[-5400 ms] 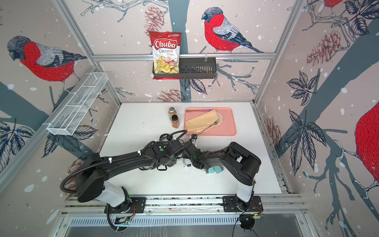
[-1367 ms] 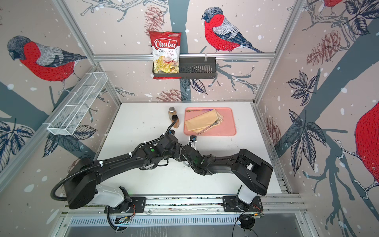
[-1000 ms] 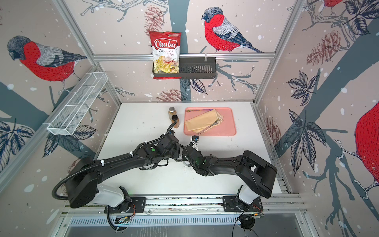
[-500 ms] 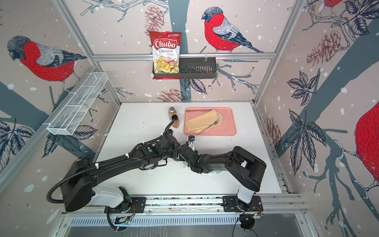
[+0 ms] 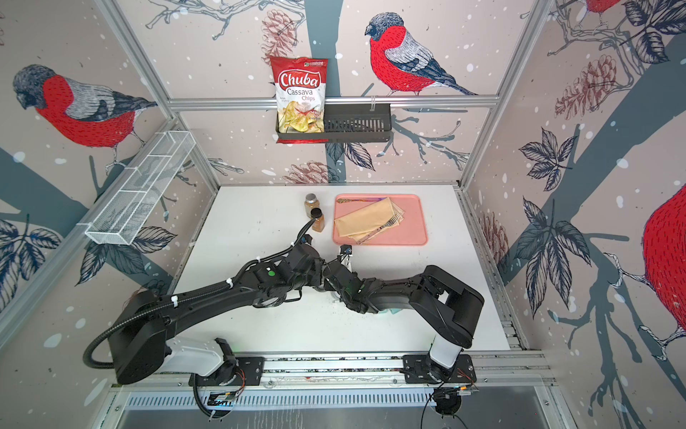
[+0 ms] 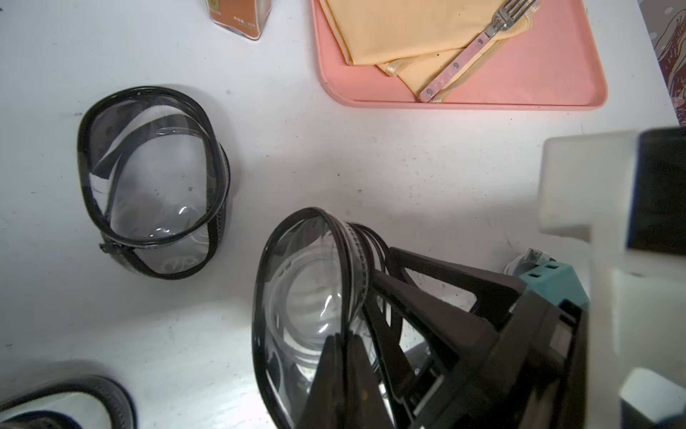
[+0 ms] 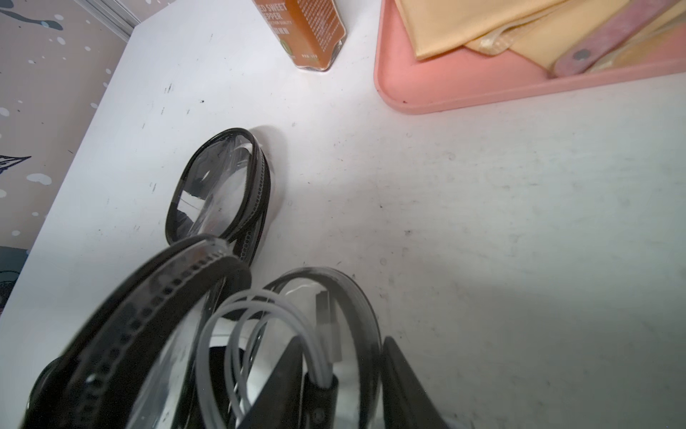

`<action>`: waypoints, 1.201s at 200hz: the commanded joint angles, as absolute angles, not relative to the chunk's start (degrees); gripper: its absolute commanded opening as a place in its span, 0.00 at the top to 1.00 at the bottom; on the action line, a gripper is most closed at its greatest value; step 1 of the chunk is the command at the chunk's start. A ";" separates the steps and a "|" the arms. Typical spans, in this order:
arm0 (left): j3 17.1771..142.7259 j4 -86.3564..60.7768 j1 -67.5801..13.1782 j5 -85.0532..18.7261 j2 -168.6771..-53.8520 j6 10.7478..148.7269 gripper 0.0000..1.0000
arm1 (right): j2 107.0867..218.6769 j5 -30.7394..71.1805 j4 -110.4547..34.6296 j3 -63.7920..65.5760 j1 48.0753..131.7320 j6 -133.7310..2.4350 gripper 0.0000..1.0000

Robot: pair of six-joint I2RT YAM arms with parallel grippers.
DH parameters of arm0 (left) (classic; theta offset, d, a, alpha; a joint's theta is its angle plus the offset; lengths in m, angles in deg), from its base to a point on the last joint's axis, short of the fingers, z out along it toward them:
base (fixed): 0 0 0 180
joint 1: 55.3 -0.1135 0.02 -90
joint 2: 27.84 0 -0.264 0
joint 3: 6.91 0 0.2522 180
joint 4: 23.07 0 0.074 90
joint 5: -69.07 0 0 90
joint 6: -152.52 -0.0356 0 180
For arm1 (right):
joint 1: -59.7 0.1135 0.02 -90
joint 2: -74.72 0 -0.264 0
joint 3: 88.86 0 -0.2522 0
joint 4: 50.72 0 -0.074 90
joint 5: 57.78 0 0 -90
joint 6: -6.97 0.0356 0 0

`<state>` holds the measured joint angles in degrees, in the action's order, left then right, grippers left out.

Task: Pack away charging kits
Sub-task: Place the charging cable in the storage bag, then pick up the plug from the center of the board.

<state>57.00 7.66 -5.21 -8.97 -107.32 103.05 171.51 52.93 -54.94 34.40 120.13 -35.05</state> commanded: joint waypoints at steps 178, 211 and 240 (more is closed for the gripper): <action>60.98 11.00 -5.29 -1.93 -110.71 104.27 1.00 | 136.47 62.66 -32.90 55.65 108.78 -28.80 0.30; 61.07 10.83 -5.34 -1.93 -110.80 104.26 1.00 | 133.94 59.12 -33.09 57.70 109.04 -29.23 0.31; 61.08 10.88 -5.29 -1.95 -110.80 104.27 1.00 | 136.01 58.27 -33.26 57.48 110.60 -29.23 0.32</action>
<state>60.76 11.05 -5.24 -2.74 -110.77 104.47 134.62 59.73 -33.45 57.68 109.72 -30.00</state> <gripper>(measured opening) 0.073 0.680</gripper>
